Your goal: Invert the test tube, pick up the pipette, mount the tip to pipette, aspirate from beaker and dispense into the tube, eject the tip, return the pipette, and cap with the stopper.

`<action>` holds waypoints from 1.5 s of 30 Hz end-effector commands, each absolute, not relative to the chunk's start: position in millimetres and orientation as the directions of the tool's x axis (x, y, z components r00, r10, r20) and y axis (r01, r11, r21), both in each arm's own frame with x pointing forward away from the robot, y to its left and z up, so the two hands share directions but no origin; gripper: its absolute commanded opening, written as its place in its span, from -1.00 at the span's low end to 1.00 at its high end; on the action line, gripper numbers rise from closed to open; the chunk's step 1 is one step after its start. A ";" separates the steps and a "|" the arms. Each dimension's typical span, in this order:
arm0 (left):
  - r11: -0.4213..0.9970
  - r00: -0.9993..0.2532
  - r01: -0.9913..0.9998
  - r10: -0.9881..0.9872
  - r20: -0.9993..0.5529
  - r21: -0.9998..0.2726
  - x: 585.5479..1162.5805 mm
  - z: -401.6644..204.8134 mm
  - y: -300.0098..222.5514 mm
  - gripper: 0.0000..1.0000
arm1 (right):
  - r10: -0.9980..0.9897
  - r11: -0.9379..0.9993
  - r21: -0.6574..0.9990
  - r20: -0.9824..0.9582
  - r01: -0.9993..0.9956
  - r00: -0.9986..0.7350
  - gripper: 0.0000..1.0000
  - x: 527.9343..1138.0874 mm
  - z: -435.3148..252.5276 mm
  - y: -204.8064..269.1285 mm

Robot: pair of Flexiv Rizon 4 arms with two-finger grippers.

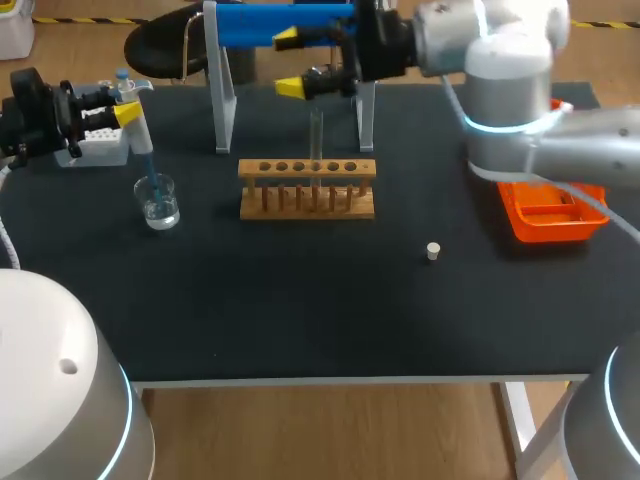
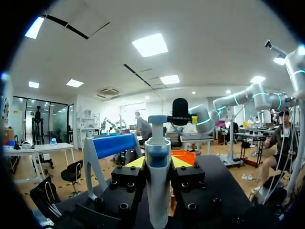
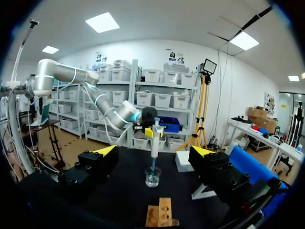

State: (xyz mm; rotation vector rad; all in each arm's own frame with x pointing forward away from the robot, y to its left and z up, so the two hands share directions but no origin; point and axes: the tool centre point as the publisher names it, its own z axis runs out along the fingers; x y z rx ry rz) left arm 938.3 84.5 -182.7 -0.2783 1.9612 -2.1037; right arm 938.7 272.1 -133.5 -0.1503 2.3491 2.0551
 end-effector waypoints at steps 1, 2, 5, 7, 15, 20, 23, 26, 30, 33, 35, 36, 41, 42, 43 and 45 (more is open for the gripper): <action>-0.062 -0.951 0.052 -0.307 -0.031 -0.997 938.7 -182.3 85.3 -1.00 | -0.029 0.125 0.988 -0.089 -0.092 -0.996 1.00 933.3 -144.9 221.0; -0.062 -0.951 0.052 -0.307 -0.031 -0.997 938.7 -182.3 85.3 -1.00 | -0.026 0.127 0.988 -0.091 -0.094 -0.995 1.00 933.8 -148.5 216.6; -0.062 -0.951 0.052 -0.307 -0.031 -0.997 938.7 -182.3 85.3 -1.00 | -0.007 0.128 0.987 -0.094 -0.094 -0.996 1.00 936.0 -157.1 204.0; -0.062 -0.951 0.052 -0.307 -0.031 -0.997 938.7 -182.3 85.3 -1.00 | 0.000 0.122 0.988 -0.093 -0.093 -0.996 1.00 938.1 -162.2 197.0; -0.062 -0.951 0.052 -0.307 -0.031 -0.997 938.7 -182.3 85.3 -1.00 | -0.024 0.166 0.978 -0.121 -0.124 -0.992 1.00 946.2 -189.6 187.1; -0.062 -0.951 0.052 -0.307 -0.031 -0.997 938.7 -182.3 85.3 -1.00 | -0.035 0.201 0.970 -0.130 -0.135 -0.991 1.00 953.6 -207.1 186.7; -0.062 -0.951 0.052 -0.307 -0.031 -0.997 938.7 -182.3 85.3 -1.00 | -0.029 0.228 0.964 -0.132 -0.136 -0.991 1.00 957.1 -217.2 188.6; -0.062 -0.951 0.052 -0.307 -0.031 -0.997 938.7 -182.3 85.3 -1.00 | -0.022 0.255 0.958 -0.131 -0.132 -0.991 1.00 960.9 -228.4 192.0; -0.062 -0.951 0.052 -0.307 -0.031 -0.997 938.7 -182.3 85.3 -1.00 | -0.018 0.276 0.955 -0.105 -0.106 -0.994 1.00 965.3 -243.7 198.7; -0.062 -0.951 0.052 -0.307 -0.031 -0.997 938.7 -182.3 85.3 -1.00 | -0.022 0.298 0.950 -0.089 -0.091 -0.996 1.00 967.3 -257.3 206.4; -0.062 -0.951 0.052 -0.307 -0.031 -0.997 938.7 -182.3 85.3 -1.00 | -0.026 0.314 0.945 -0.085 -0.089 -0.996 1.00 968.1 -264.5 211.1; -0.062 -0.951 0.052 -0.307 -0.031 -0.997 938.7 -182.3 85.3 -1.00 | -0.026 0.317 0.944 -0.083 -0.087 -0.996 1.00 968.5 -266.5 212.4; -0.062 -0.951 0.052 -0.307 -0.031 -0.997 938.7 -182.3 85.3 -1.00 | -0.034 0.351 0.933 -0.074 -0.082 -0.997 1.00 971.1 -281.6 221.7; -0.062 -0.951 0.052 -0.307 -0.031 -0.997 938.7 -182.3 85.3 -1.00 | -0.034 0.360 0.929 -0.078 -0.085 -0.996 1.00 971.7 -284.1 223.2; -0.062 -0.951 0.052 -0.307 -0.031 -0.997 938.7 -182.3 85.3 -1.00 | -0.034 0.361 0.929 -0.077 -0.084 -0.996 1.00 972.5 -286.2 224.5; -0.062 -0.951 0.052 -0.307 -0.031 -0.997 938.7 -182.3 85.3 -1.00 | -0.033 0.371 0.925 -0.073 -0.080 -0.997 1.00 973.6 -289.4 226.9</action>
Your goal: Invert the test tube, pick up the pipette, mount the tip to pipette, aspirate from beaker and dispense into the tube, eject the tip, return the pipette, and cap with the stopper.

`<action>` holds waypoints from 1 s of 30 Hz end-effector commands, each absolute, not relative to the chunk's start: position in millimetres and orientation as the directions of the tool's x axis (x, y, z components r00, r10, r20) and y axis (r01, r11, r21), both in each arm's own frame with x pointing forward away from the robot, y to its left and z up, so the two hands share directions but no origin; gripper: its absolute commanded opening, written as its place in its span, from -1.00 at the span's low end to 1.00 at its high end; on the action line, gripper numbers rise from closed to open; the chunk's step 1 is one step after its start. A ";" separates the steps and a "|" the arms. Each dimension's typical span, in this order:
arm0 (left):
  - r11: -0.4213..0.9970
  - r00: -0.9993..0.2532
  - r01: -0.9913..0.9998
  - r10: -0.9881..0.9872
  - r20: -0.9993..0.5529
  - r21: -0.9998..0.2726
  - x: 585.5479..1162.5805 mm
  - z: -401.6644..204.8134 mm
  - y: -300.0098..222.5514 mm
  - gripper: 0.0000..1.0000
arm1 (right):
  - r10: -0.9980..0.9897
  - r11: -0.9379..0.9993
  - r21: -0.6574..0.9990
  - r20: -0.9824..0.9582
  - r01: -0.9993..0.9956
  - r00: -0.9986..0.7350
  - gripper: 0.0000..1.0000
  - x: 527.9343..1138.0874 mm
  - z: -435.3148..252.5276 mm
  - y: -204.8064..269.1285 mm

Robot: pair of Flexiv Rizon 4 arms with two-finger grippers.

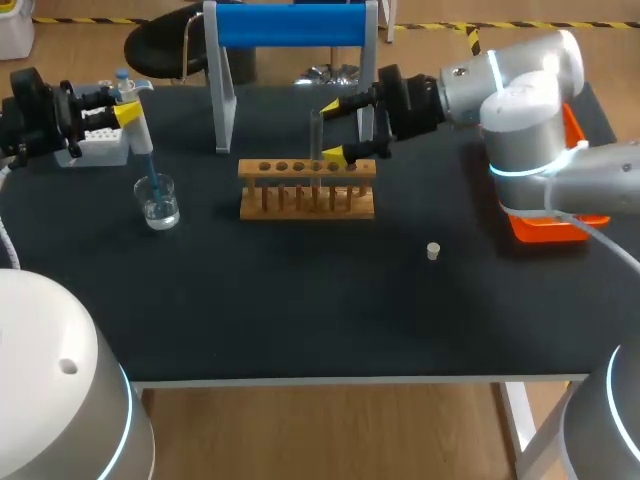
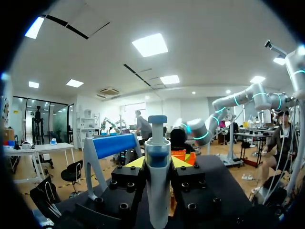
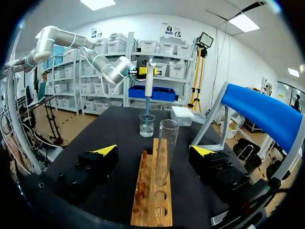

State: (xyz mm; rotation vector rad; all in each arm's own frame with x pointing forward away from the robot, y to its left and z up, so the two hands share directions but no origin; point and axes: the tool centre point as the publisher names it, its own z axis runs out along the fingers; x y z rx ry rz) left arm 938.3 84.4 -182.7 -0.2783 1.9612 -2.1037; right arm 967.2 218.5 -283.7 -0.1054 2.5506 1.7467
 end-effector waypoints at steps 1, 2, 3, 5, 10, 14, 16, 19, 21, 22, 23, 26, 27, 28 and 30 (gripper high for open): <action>-0.062 -0.951 0.052 -0.307 -0.031 -0.997 938.7 -182.3 85.3 -1.00 | -0.032 0.375 0.923 -0.075 -0.082 -0.997 1.00 974.0 -291.0 227.9; -0.062 -0.951 0.052 -0.307 -0.031 -0.997 938.7 -182.3 85.3 -1.00 | -0.031 0.374 0.924 -0.072 -0.078 -0.997 1.00 974.5 -292.2 228.9; -0.062 -0.951 0.052 -0.307 -0.031 -0.997 938.7 -182.3 85.3 -1.00 | -0.030 0.375 0.924 -0.070 -0.076 -0.997 1.00 974.9 -293.6 229.9; -0.062 -0.951 0.052 -0.307 -0.031 -0.997 938.7 -182.3 85.3 -1.00 | -0.028 0.382 0.921 -0.069 -0.075 -0.997 1.00 975.2 -295.6 231.6; -0.062 -0.951 0.052 -0.307 -0.031 -0.997 938.7 -182.3 85.3 -1.00 | -0.014 0.413 0.907 -0.082 -0.081 -0.997 1.00 975.5 -299.5 237.8; -0.062 -0.951 0.052 -0.307 -0.031 -0.997 938.7 -182.3 85.3 -1.00 | -0.004 0.429 0.900 -0.090 -0.083 -0.996 1.00 975.5 -300.3 242.4; -0.062 -0.951 0.052 -0.307 -0.031 -0.997 938.7 -182.3 85.3 -1.00 | 0.000 0.435 0.896 -0.095 -0.085 -0.996 1.00 975.6 -300.3 244.4; -0.062 -0.951 0.052 -0.307 -0.031 -0.997 938.7 -182.3 85.3 -1.00 | 0.009 0.451 0.888 -0.105 -0.090 -0.994 1.00 975.7 -300.3 247.0; -0.062 -0.951 0.052 -0.307 -0.031 -0.997 938.7 -182.3 85.3 -1.00 | 0.013 0.463 0.882 -0.110 -0.091 -0.994 1.00 975.7 -300.0 248.4; -0.062 -0.951 0.052 -0.307 -0.031 -0.997 938.7 -182.3 85.3 -1.00 | 0.014 0.470 0.877 -0.115 -0.095 -0.993 1.00 975.9 -299.7 248.8; -0.062 -0.951 0.052 -0.307 -0.031 -0.997 938.7 -182.3 85.3 -1.00 | 0.014 0.471 0.877 -0.117 -0.096 -0.993 1.00 975.9 -299.6 249.3; -0.062 -0.951 0.052 -0.307 -0.031 -0.997 938.7 -182.3 85.3 -1.00 | 0.017 0.478 0.873 -0.122 -0.099 -0.992 1.00 976.0 -298.8 250.2; -0.062 -0.951 0.052 -0.307 -0.031 -0.997 938.7 -182.3 85.3 -1.00 | 0.019 0.483 0.869 -0.126 -0.102 -0.992 1.00 976.0 -298.6 250.3; -0.062 -0.951 0.052 -0.307 -0.031 -0.997 938.7 -182.3 85.3 -1.00 | 0.020 0.488 0.867 -0.129 -0.103 -0.991 1.00 976.0 -298.5 250.6; -0.062 -0.951 0.052 -0.307 -0.031 -0.997 938.7 -182.3 85.3 -1.00 | 0.022 0.491 0.865 -0.131 -0.103 -0.991 1.00 976.0 -298.6 250.8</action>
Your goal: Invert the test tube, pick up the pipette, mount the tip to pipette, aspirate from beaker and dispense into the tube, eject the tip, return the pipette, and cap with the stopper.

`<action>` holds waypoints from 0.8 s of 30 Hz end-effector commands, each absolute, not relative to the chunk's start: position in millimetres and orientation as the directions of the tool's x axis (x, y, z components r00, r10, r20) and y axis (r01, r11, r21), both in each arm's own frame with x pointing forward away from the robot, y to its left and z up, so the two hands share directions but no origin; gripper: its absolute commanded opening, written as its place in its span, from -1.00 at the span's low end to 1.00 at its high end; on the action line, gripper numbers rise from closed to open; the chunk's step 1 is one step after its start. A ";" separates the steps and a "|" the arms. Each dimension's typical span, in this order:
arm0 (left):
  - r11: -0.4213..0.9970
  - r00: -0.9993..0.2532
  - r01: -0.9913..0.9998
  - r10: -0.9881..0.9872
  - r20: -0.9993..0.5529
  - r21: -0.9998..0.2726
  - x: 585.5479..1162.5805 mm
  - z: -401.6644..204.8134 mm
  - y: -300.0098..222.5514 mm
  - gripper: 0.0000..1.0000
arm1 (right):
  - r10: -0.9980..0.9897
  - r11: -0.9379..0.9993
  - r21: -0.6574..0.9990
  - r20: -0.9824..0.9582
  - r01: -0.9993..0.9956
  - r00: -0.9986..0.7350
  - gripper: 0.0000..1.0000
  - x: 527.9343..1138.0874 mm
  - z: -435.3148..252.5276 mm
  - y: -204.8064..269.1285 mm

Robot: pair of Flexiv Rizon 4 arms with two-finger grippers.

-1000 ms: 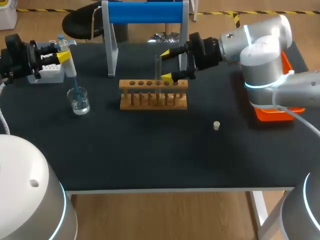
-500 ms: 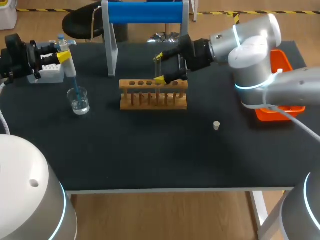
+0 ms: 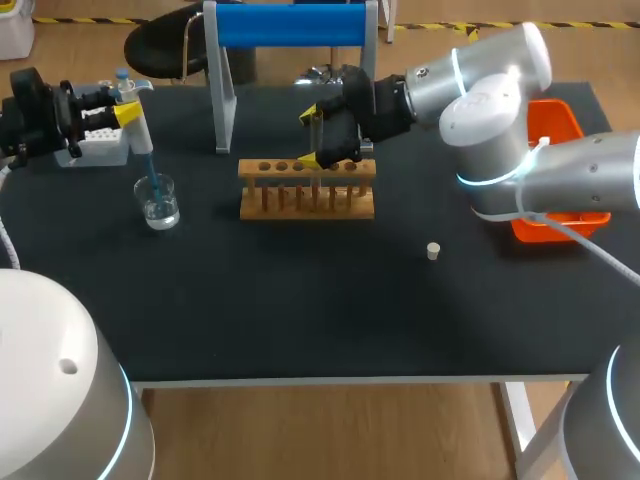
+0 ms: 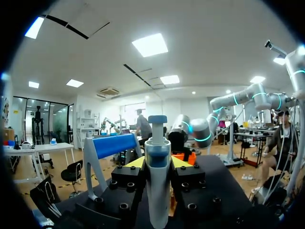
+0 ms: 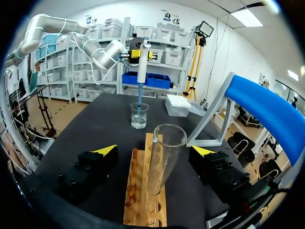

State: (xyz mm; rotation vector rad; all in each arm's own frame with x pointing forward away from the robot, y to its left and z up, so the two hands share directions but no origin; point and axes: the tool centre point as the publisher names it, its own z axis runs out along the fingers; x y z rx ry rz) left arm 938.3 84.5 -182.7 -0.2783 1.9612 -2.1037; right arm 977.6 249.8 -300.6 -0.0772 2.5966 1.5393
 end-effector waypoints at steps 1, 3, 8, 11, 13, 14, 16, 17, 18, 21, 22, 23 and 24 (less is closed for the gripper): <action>-0.062 -0.951 0.052 -0.307 -0.031 -0.997 938.7 -182.3 85.3 -1.00 | 0.024 0.493 0.864 -0.133 -0.104 -0.991 1.00 975.9 -298.6 250.9; -0.062 -0.951 0.052 -0.307 -0.031 -0.997 938.7 -182.3 85.3 -1.00 | 0.025 0.495 0.862 -0.134 -0.104 -0.991 1.00 976.0 -298.7 250.9; -0.062 -0.951 0.052 -0.307 -0.031 -0.997 938.7 -182.3 85.3 -1.00 | 0.029 0.503 0.858 -0.138 -0.105 -0.990 1.00 976.0 -298.5 250.3; -0.062 -0.951 0.052 -0.307 -0.031 -0.997 938.7 -182.3 85.3 -1.00 | 0.030 0.506 0.856 -0.141 -0.106 -0.990 1.00 976.2 -297.9 249.2; -0.062 -0.951 0.052 -0.307 -0.031 -0.997 938.7 -182.3 85.3 -1.00 | 0.030 0.507 0.855 -0.142 -0.107 -0.989 1.00 976.4 -297.6 248.2; -0.062 -0.951 0.052 -0.307 -0.031 -0.997 938.7 -182.3 85.3 -1.00 | 0.031 0.508 0.855 -0.142 -0.107 -0.989 1.00 976.5 -297.5 247.7; -0.062 -0.951 0.052 -0.307 -0.031 -0.997 938.7 -182.3 85.3 -1.00 | 0.032 0.509 0.854 -0.143 -0.107 -0.989 1.00 977.0 -297.4 246.6; -0.062 -0.951 0.052 -0.307 -0.031 -0.997 938.7 -182.3 85.3 -1.00 | 0.032 0.509 0.854 -0.143 -0.107 -0.989 1.00 977.4 -297.4 245.9; -0.062 -0.951 0.052 -0.307 -0.031 -0.997 938.7 -182.3 85.3 -1.00 | 0.033 0.509 0.854 -0.143 -0.107 -0.989 1.00 978.0 -297.4 245.2; -0.062 -0.951 0.052 -0.307 -0.031 -0.997 938.7 -182.3 85.3 -1.00 | 0.033 0.510 0.853 -0.145 -0.108 -0.989 1.00 979.6 -297.3 243.3; -0.062 -0.951 0.052 -0.307 -0.031 -0.997 938.7 -182.3 85.3 -1.00 | 0.033 0.510 0.853 -0.145 -0.108 -0.989 1.00 980.2 -297.1 242.7; -0.062 -0.951 0.052 -0.307 -0.031 -0.997 938.7 -182.3 85.3 -1.00 | 0.034 0.511 0.853 -0.147 -0.109 -0.989 1.00 980.9 -296.9 242.2; -0.062 -0.951 0.052 -0.307 -0.031 -0.997 938.7 -182.3 85.3 -1.00 | 0.033 0.511 0.852 -0.148 -0.110 -0.988 1.00 981.6 -296.7 241.7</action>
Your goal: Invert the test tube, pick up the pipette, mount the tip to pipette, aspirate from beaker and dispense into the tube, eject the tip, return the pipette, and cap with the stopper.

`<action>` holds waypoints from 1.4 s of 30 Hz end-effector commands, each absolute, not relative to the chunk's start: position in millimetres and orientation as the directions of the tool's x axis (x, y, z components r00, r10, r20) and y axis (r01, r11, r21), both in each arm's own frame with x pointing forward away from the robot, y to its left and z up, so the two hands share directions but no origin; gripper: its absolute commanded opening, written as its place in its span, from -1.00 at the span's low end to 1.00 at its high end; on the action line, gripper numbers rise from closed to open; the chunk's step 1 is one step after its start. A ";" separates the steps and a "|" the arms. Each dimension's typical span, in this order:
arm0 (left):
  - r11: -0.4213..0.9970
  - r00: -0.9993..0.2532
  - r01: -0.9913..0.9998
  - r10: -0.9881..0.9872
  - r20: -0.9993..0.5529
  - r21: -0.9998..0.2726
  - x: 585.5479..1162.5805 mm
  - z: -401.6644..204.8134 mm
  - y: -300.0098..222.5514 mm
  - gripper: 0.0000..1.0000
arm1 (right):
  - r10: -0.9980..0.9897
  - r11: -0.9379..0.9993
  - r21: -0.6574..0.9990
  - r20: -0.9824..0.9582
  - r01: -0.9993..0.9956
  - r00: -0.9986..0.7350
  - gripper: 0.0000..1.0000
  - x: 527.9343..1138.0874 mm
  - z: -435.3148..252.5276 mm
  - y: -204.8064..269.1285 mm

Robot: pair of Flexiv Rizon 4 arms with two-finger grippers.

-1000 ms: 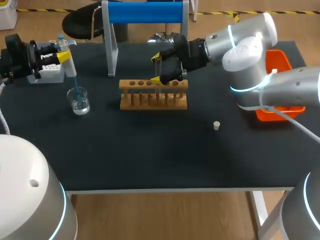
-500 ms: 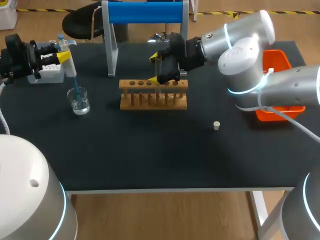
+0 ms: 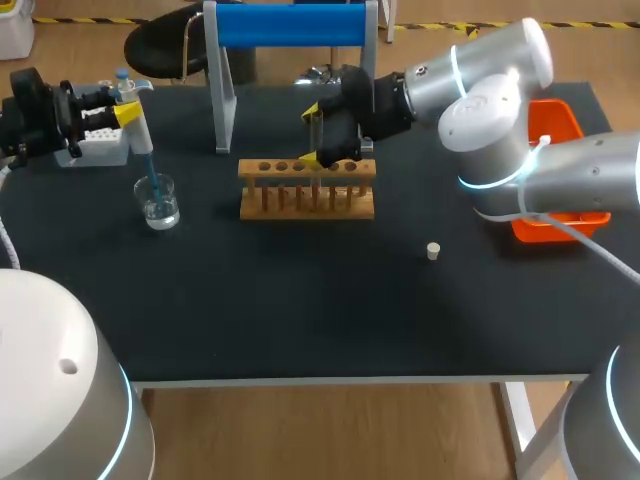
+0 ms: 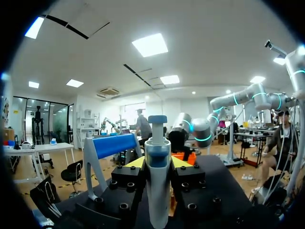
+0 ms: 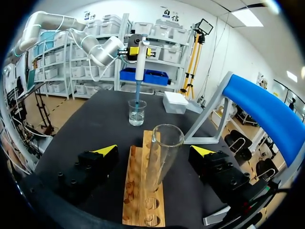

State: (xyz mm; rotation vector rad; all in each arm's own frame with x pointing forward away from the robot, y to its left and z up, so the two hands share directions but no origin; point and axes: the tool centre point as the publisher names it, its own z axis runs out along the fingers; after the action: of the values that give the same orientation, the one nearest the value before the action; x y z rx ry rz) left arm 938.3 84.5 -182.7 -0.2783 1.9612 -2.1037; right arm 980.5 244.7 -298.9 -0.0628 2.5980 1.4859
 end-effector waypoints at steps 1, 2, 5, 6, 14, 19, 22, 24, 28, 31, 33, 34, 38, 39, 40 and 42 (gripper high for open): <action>-0.062 -0.951 0.052 -0.307 -0.031 -0.997 938.7 -182.3 85.3 -1.00 | 0.033 0.512 0.852 -0.149 -0.111 -0.988 1.00 982.3 -296.4 241.3; -0.062 -0.951 0.052 -0.307 -0.031 -0.997 938.7 -182.3 85.3 -1.00 | 0.033 0.512 0.851 -0.150 -0.112 -0.988 1.00 983.0 -296.1 241.0; -0.062 -0.951 0.052 -0.307 -0.031 -0.997 938.7 -182.3 85.3 -1.00 | 0.032 0.513 0.850 -0.154 -0.116 -0.988 1.00 984.5 -295.3 240.8; -0.062 -0.951 0.052 -0.307 -0.031 -0.997 938.7 -182.3 85.3 -1.00 | 0.031 0.513 0.850 -0.154 -0.117 -0.988 1.00 984.8 -295.2 240.9; -0.062 -0.951 0.052 -0.307 -0.031 -0.997 938.7 -182.3 85.3 -1.00 | 0.023 0.514 0.849 -0.159 -0.125 -0.987 1.00 987.7 -295.1 244.0; -0.062 -0.951 0.052 -0.307 -0.031 -0.997 938.7 -182.3 85.3 -1.00 | 0.015 0.514 0.848 -0.159 -0.128 -0.987 1.00 988.4 -295.4 245.3; -0.062 -0.951 0.052 -0.307 -0.031 -0.997 938.7 -182.3 85.3 -1.00 | 0.010 0.515 0.847 -0.158 -0.130 -0.987 1.00 989.0 -294.7 245.7; -0.062 -0.951 0.052 -0.307 -0.031 -0.997 938.7 -182.3 85.3 -1.00 | 0.004 0.514 0.847 -0.157 -0.132 -0.988 1.00 989.4 -293.6 246.0; -0.062 -0.951 0.052 -0.307 -0.031 -0.997 938.7 -182.3 85.3 -1.00 | -0.004 0.509 0.851 -0.151 -0.132 -0.989 1.00 989.8 -291.7 245.6; -0.062 -0.951 0.052 -0.307 -0.031 -0.997 938.7 -182.3 85.3 -1.00 | -0.005 0.508 0.851 -0.151 -0.133 -0.988 1.00 989.7 -291.4 245.6; -0.062 -0.951 0.052 -0.307 -0.031 -0.997 938.7 -182.3 85.3 -1.00 | -0.001 0.510 0.850 -0.152 -0.132 -0.988 1.00 989.6 -291.2 245.5; -0.062 -0.951 0.052 -0.307 -0.031 -0.997 938.7 -182.3 85.3 -1.00 | 0.000 0.510 0.850 -0.153 -0.132 -0.988 1.00 989.6 -291.2 245.4; -0.062 -0.951 0.052 -0.307 -0.031 -0.997 938.7 -182.3 85.3 -1.00 | 0.000 0.511 0.850 -0.151 -0.130 -0.989 1.00 988.6 -291.1 245.1; -0.062 -0.951 0.052 -0.307 -0.031 -0.997 938.7 -182.3 85.3 -1.00 | 0.000 0.511 0.850 -0.151 -0.130 -0.989 1.00 988.6 -291.1 245.1; -0.062 -0.951 0.052 -0.307 -0.031 -0.997 938.7 -182.3 85.3 -1.00 | 0.000 0.511 0.850 -0.151 -0.130 -0.989 1.00 988.6 -291.1 245.1; -0.062 -0.951 0.052 -0.307 -0.031 -0.997 938.7 -182.3 85.3 -1.00 | 0.000 0.511 0.850 -0.151 -0.130 -0.989 1.00 988.6 -291.1 245.1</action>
State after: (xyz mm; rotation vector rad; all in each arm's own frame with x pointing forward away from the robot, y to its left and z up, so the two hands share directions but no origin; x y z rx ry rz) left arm 938.3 84.5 -182.7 -0.2783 1.9612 -2.1037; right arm 988.7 246.0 -292.6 -0.1119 2.6093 1.4909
